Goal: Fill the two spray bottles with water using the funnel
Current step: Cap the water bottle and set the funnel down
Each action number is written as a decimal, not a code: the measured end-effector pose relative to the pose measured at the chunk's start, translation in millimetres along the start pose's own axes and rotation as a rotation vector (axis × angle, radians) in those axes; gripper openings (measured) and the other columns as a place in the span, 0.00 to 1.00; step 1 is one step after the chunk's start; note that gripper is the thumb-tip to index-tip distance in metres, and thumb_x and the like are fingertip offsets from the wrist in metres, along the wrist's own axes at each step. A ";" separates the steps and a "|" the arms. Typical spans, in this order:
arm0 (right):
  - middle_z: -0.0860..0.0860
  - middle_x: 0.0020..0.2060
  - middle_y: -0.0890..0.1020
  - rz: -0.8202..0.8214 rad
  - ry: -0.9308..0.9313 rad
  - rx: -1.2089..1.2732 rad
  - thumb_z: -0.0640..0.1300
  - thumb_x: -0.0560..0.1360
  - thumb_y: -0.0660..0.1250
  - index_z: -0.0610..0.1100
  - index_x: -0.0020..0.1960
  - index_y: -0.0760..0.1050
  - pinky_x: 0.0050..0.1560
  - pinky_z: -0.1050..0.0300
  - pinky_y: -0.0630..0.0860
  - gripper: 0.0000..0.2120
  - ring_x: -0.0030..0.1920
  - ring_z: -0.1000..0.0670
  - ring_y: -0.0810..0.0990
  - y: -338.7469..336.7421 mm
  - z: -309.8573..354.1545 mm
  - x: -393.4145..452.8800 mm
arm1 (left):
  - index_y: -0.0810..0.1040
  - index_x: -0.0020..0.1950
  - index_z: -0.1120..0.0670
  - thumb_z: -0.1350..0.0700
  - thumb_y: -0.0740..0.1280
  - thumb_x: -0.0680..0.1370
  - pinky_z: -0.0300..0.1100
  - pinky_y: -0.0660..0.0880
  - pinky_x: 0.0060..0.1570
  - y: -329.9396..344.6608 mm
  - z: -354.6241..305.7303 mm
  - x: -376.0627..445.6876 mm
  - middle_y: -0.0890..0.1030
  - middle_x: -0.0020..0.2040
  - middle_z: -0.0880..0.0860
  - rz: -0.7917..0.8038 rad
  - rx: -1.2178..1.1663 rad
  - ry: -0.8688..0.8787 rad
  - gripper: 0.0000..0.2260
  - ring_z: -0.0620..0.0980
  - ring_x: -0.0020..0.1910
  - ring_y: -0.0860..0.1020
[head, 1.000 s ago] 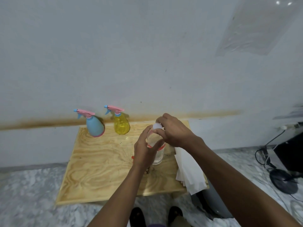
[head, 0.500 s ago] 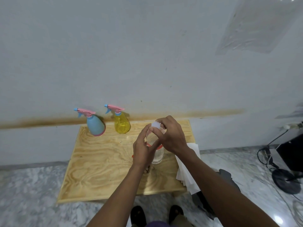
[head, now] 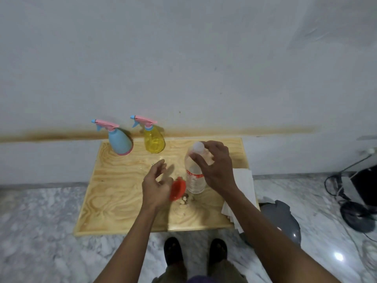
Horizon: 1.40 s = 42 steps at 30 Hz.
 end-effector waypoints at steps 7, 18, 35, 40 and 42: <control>0.57 0.57 0.75 -0.035 0.016 0.010 0.62 0.72 0.68 0.51 0.61 0.79 0.55 0.41 0.77 0.23 0.60 0.49 0.73 2.2 -9.0 -2.9 | 0.80 0.58 0.58 0.43 0.68 0.78 0.48 0.76 0.57 2.8 64.6 -1.5 0.83 0.55 0.60 -0.109 0.277 -0.438 0.20 0.61 0.56 0.80; 0.57 0.58 0.73 -0.033 0.010 -0.013 0.60 0.73 0.68 0.48 0.62 0.78 0.55 0.47 0.77 0.22 0.61 0.50 0.72 7.6 -14.0 -5.9 | 0.79 0.44 0.57 0.30 0.75 0.58 0.57 0.83 0.49 53.1 128.4 16.4 0.85 0.40 0.58 0.013 -0.006 -0.824 0.32 0.60 0.42 0.85; 0.70 0.59 0.73 -0.107 0.116 0.127 0.61 0.76 0.63 0.62 0.65 0.71 0.63 0.43 0.75 0.17 0.64 0.51 0.76 15.1 -7.1 -14.5 | 0.77 0.68 0.53 0.54 0.77 0.73 0.51 0.78 0.61 -20.5 36.8 27.2 0.80 0.60 0.52 -0.207 -0.221 -0.302 0.24 0.51 0.53 0.80; 0.57 0.61 0.79 -0.205 0.196 0.190 0.63 0.75 0.63 0.59 0.65 0.73 0.60 0.43 0.77 0.19 0.62 0.52 0.77 -0.6 -17.2 -12.6 | 0.82 0.63 0.50 0.48 0.77 0.73 0.56 0.77 0.62 -17.7 14.7 42.4 0.82 0.58 0.50 -0.256 -0.235 -0.200 0.20 0.52 0.57 0.80; 0.55 0.61 0.80 -0.235 0.225 0.190 0.63 0.76 0.62 0.55 0.65 0.74 0.59 0.44 0.79 0.21 0.61 0.53 0.78 -10.5 -21.8 -5.8 | 0.83 0.62 0.50 0.46 0.76 0.73 0.54 0.77 0.63 -9.3 0.3 48.3 0.83 0.58 0.49 -0.253 -0.199 -0.134 0.19 0.51 0.58 0.80</control>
Point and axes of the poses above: each hand's wrist, its own x-axis towards the middle knuckle, its own y-axis out of the palm, z = x × y, the point moved 8 cm from there along x, towards the middle knuckle
